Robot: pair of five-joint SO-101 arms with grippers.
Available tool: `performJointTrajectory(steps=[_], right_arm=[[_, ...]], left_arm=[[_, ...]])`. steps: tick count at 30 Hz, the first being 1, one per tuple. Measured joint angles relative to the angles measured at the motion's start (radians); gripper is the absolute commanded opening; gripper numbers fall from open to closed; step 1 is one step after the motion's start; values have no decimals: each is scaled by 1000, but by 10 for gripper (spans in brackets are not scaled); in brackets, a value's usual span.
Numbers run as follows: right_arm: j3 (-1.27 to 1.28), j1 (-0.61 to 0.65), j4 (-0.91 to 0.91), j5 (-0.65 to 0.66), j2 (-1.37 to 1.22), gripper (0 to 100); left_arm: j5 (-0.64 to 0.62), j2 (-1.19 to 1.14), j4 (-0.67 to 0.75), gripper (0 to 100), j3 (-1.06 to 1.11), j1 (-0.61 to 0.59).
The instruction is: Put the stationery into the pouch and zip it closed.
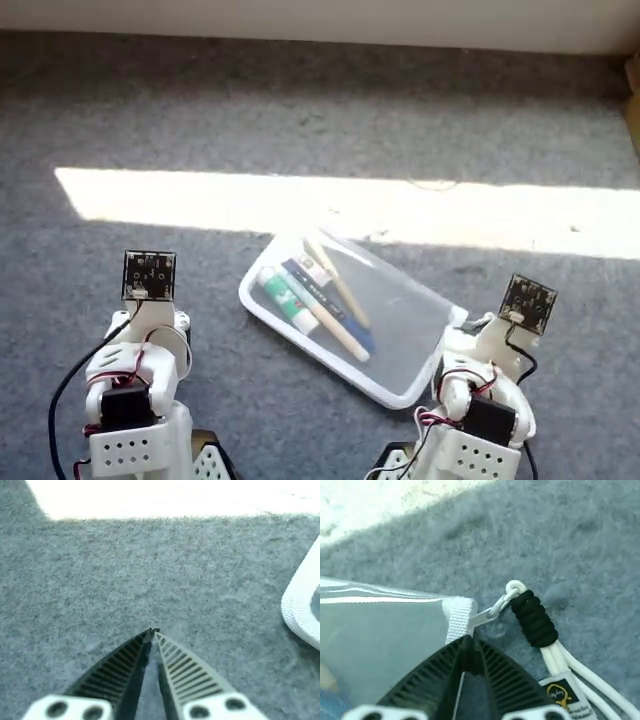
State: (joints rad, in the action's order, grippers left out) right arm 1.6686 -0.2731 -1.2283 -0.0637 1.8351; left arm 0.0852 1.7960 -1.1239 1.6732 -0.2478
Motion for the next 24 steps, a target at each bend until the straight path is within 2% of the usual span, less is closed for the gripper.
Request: performJointTrajectory(steps=[24], right_arm=[[0,14,-14,0,2,11]], left_arm=[[0,-2,0,14,0,0]])
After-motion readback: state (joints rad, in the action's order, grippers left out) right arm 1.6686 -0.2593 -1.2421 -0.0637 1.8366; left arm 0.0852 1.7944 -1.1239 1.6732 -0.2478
